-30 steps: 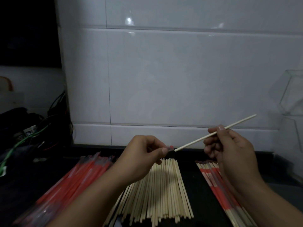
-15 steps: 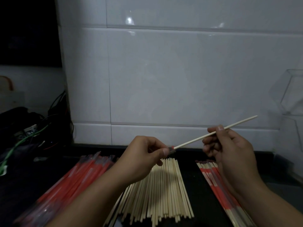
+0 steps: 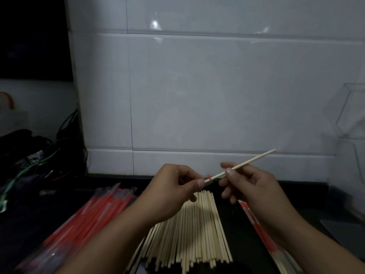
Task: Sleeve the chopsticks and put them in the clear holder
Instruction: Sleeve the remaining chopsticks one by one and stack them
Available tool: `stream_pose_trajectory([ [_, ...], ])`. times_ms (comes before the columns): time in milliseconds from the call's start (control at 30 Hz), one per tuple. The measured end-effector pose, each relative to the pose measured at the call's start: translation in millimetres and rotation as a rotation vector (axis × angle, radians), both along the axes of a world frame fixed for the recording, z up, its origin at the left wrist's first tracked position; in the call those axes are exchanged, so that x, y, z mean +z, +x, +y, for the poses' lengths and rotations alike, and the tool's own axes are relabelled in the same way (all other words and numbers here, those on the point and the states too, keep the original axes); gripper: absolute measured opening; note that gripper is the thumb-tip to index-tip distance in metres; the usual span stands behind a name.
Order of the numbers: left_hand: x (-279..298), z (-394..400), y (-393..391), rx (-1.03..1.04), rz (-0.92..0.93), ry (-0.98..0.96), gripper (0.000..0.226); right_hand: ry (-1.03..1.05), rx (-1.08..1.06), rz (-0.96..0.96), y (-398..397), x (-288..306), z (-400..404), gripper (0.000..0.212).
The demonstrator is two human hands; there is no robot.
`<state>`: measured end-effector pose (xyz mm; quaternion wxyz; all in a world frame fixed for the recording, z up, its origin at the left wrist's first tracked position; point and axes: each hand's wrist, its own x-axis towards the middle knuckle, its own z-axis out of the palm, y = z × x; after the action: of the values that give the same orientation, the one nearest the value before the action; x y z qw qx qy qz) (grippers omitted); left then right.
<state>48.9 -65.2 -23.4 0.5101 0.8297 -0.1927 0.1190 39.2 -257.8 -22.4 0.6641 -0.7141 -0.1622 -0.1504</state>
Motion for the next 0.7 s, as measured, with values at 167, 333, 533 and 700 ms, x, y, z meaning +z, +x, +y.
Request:
stream_pose_trajectory([
  [167,1,3,1,0.044,-0.001,-0.037,0.010,0.115,-0.250,-0.176,4,2,-9,0.066],
  [333,1,4,2,0.042,0.002,-0.052,0.011,0.098,-0.209,-0.195,2,2,-11,0.058],
  [533,0,3,1,0.032,-0.015,-0.050,0.010,-0.085,0.042,-0.062,-4,-4,2,0.047],
  [700,1,2,0,0.032,-0.024,-0.059,0.009,-0.132,0.311,0.128,-10,-6,13,0.054],
])
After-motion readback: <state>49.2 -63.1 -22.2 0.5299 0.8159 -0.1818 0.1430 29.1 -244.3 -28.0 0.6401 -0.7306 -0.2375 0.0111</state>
